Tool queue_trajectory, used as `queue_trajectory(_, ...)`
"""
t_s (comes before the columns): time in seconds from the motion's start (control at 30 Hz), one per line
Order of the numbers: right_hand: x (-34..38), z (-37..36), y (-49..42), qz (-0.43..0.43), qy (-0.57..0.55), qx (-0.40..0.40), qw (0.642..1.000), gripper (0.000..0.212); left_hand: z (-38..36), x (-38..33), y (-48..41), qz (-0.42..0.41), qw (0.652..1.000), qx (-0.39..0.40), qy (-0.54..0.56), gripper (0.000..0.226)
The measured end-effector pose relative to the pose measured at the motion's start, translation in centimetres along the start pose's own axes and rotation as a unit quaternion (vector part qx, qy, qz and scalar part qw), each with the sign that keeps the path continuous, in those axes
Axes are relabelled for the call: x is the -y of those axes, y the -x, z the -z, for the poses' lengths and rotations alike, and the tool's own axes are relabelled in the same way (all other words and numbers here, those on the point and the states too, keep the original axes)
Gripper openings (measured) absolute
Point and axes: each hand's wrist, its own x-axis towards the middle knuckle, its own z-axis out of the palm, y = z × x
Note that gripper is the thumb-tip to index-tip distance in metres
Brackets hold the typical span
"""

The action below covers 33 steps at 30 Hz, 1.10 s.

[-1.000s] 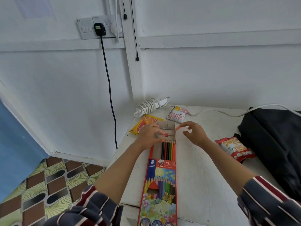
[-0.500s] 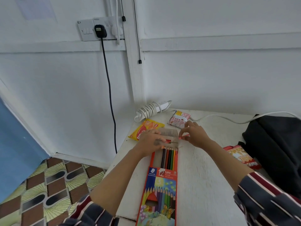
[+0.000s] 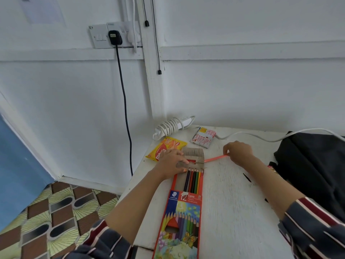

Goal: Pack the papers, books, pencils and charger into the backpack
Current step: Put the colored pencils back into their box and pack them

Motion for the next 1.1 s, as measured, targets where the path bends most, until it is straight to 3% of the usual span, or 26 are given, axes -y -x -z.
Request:
queue_trajectory(0.13,0.8,-0.2,0.2,-0.049,-0.062,0.004,0.997,0.021,0.1,-0.2,0.1,0.006,1.000,0.002,0.002,0.031)
queue_trajectory(0.2,1.6,-0.5,0.4,-0.099,-0.109,-0.002,0.989,0.040,0.1,-0.3,0.2,0.008,1.000,0.001,0.004,0.031)
queue_trajectory(0.27,2.3,-0.7,0.6,-0.150,-0.172,-0.021,0.973,0.044,0.1,-0.4,0.3,0.009,1.000,0.001,0.008,0.031)
queue_trajectory(0.43,2.2,-0.5,0.5,-0.222,-0.298,-0.056,0.926,0.024,0.1,-0.5,0.4,0.010,1.000,0.006,0.007,0.032)
queue_trajectory(0.6,2.2,-1.0,0.1,-0.224,-0.336,-0.026,0.914,0.018,0.2,-0.7,0.4,0.016,1.000,0.015,-0.003,0.034)
queue_trajectory(0.83,2.1,-1.0,0.1,-0.233,-0.364,-0.036,0.901,0.034,0.3,-0.7,0.4,0.019,1.000,0.022,-0.004,0.033)
queue_trajectory(1.1,1.9,-0.7,0.3,-0.249,-0.377,-0.034,0.892,0.033,0.2,-0.9,0.5,0.021,0.999,0.027,-0.008,0.032)
